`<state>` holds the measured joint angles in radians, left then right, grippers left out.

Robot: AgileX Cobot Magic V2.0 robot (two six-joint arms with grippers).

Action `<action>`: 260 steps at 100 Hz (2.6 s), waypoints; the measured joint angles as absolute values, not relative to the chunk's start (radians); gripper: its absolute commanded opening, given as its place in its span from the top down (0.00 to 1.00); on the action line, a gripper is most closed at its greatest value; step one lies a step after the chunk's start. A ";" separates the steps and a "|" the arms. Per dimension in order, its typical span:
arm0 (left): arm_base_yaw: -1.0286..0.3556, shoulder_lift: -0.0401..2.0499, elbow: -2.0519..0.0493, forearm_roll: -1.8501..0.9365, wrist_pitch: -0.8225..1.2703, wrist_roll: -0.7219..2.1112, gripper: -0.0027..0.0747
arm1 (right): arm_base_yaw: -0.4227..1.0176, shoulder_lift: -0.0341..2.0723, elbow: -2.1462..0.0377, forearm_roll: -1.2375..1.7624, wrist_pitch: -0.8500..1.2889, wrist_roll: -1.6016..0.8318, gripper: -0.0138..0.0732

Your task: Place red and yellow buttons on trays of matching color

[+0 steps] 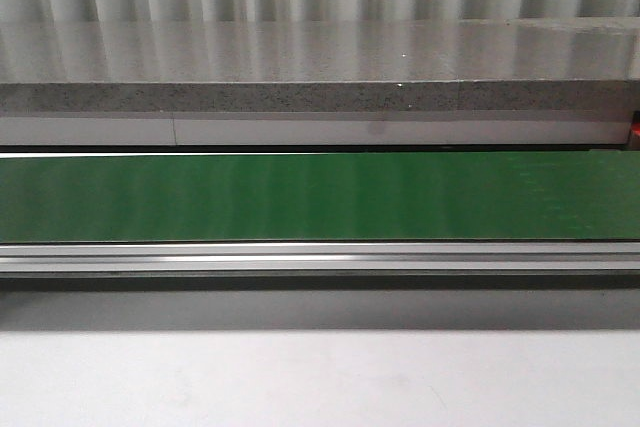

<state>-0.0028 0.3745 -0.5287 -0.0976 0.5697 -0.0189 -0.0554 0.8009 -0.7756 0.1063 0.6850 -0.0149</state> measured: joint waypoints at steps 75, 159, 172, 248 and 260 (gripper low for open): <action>0.360 1.124 -0.640 0.011 0.375 -0.379 0.12 | -0.055 0.801 -0.776 0.106 0.687 -0.015 0.92; 0.364 1.562 -0.832 0.007 0.398 -0.379 0.12 | -0.055 0.801 -0.776 0.106 0.688 -0.015 0.92; 0.364 1.587 -0.832 0.007 0.389 -0.379 0.13 | -0.055 0.801 -0.776 0.106 0.688 -0.015 0.92; 0.364 1.609 -0.835 0.007 0.329 -0.356 0.99 | -0.055 0.801 -0.776 0.106 0.690 -0.015 0.92; 0.350 1.592 -0.835 0.007 0.337 -0.347 0.99 | -0.055 0.801 -0.776 0.106 0.690 -0.015 0.92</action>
<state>0.3499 1.5923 -0.8349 0.0069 0.3369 -0.3474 -0.0554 0.8009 -0.7756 0.1063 0.6897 -0.0149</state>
